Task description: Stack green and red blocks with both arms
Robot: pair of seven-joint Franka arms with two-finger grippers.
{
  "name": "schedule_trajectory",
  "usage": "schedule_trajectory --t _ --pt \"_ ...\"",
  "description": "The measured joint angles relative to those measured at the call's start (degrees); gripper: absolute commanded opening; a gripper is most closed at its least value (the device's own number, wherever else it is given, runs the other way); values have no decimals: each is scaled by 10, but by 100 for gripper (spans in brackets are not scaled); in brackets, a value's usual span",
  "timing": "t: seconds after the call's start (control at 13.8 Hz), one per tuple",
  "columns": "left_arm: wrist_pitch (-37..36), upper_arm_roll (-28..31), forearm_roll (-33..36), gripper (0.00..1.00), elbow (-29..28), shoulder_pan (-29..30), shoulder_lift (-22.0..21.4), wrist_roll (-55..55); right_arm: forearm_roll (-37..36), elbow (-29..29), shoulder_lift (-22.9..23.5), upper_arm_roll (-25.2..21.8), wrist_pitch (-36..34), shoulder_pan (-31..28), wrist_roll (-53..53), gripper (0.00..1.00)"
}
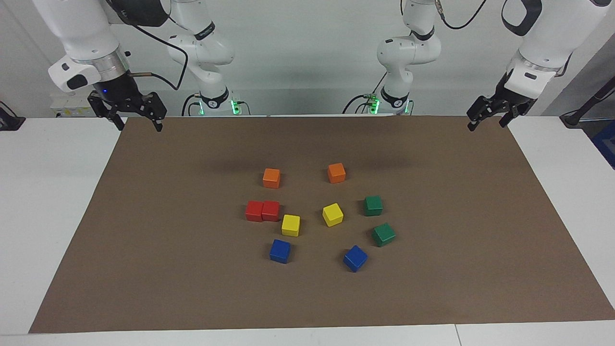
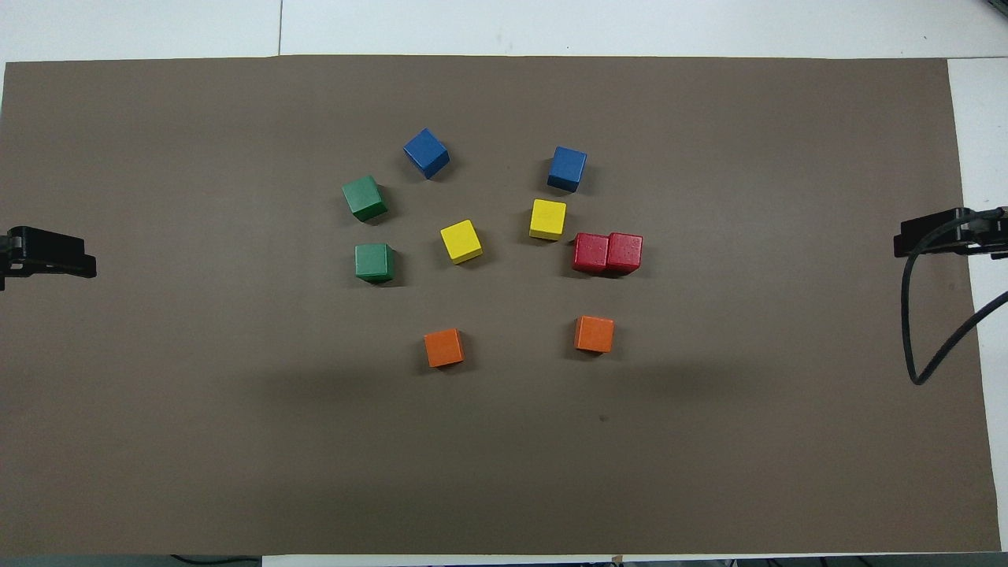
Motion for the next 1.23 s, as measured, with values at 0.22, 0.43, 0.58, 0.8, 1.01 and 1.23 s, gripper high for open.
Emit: schedule_trajectory --t 0.22,0.43,0.58,0.8,1.01,1.23 --pt "0 0 0 100 0 0 0 0 0 0 0 0 7 0 0 100" --pt "0 -1 0 100 0 0 0 1 0 0 0 1 13 1 0 100" --pt "1 -1 0 100 0 0 -1 1 0 0 0 2 13 1 0 100" --pt "1 -1 0 100 -1 0 -1 1 0 0 0 2 14 1 0 100" --pt "2 -8 -1 100 -3 -3 -2 1 0 -1 0 2 14 1 0 100" --pt "22 -14 -1 100 -17 -38 -2 -16 0 -1 0 5 14 2 1 100"
